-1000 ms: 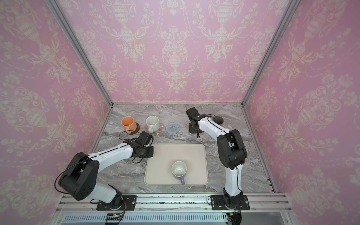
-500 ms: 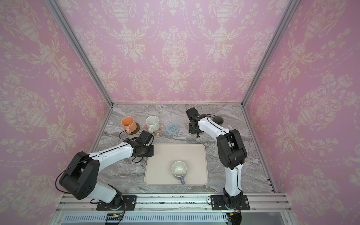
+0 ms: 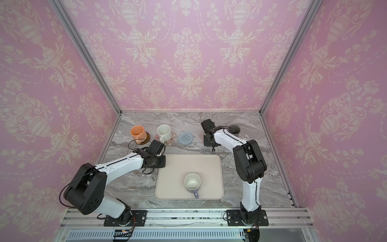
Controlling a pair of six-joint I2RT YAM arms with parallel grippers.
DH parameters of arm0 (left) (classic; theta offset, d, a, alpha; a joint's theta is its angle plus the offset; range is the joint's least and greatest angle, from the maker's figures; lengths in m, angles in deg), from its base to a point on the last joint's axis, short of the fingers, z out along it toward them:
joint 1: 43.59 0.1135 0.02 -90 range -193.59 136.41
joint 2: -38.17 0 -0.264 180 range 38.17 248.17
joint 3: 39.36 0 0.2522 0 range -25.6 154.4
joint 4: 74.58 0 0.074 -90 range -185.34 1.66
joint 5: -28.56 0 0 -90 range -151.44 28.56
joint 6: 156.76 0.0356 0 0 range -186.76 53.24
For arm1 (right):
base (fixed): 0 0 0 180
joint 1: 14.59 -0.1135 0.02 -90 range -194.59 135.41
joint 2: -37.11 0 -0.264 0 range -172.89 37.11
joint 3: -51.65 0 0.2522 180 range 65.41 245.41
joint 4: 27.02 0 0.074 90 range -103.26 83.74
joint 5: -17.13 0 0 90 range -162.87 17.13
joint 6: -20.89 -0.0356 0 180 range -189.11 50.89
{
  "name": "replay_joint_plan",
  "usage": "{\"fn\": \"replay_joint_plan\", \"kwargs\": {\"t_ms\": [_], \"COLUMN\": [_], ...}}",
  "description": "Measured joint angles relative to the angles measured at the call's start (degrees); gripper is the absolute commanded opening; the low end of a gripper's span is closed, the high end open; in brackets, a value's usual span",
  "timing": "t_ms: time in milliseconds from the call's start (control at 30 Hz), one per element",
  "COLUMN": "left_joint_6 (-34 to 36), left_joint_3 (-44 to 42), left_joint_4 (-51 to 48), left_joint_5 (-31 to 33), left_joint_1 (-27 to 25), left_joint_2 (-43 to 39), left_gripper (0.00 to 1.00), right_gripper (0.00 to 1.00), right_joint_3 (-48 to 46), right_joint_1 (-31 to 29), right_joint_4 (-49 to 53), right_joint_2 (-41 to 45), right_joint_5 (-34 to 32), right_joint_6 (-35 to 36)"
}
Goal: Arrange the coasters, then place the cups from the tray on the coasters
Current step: 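Lower the cream glazed mug onto the coaster beside the grey mug, then open the right gripper and withdraw it while left gripper moves over the tray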
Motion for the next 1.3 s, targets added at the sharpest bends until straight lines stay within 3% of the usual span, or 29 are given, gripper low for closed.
{"fn": "replay_joint_plan", "kwargs": {"t_ms": [767,1300], "left_joint_6": [0.0,-0.1], "left_joint_3": [0.2,0.1], "left_joint_4": [-1.1,-4.2], "left_joint_5": [-1.0,-1.7], "left_joint_1": [0.0,-1.3], "left_joint_2": [-2.0,-7.1], "left_gripper": [0.31,0.32], "right_gripper": [0.35,0.36], "right_joint_3": [-3.2,-14.1], "right_joint_1": [0.0,-0.1], "right_joint_4": [-0.2,-0.4], "right_joint_2": [3.5,20.1], "right_joint_5": [-0.4,0.5], "right_joint_6": [-0.4,-1.4]}}
